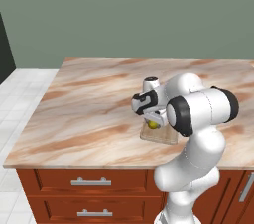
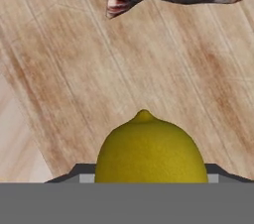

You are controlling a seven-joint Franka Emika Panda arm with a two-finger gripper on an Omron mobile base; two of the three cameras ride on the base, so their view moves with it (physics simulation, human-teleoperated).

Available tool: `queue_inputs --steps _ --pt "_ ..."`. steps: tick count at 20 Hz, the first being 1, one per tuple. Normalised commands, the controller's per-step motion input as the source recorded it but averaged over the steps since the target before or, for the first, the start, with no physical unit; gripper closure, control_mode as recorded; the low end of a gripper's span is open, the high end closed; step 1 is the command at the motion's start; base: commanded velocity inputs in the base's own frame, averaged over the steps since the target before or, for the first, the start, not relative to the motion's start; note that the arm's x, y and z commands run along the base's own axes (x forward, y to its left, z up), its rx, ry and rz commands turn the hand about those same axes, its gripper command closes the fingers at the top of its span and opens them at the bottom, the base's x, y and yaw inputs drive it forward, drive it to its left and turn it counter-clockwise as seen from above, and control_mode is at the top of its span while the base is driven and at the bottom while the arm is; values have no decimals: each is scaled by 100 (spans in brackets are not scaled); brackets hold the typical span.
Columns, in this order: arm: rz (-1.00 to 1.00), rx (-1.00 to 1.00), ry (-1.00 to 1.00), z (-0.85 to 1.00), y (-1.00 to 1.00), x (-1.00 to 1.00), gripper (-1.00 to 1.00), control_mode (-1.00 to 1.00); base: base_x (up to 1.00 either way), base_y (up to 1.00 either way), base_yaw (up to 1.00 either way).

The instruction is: Retrieve a lemon from the fridge and place it on the cutting board with the fish.

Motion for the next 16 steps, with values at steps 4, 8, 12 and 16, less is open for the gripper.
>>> queue_inputs --steps 4,8,12,16 --pt "0 0 0 -6 0 0 100 -100 0 0 0" --pt "0 0 0 -6 0 0 -100 -100 0 0 0" --pt "0 0 0 0 0 -2 -100 -100 0 0 0" --pt "-1 0 0 6 -1 -10 -100 -100 0 0 0"
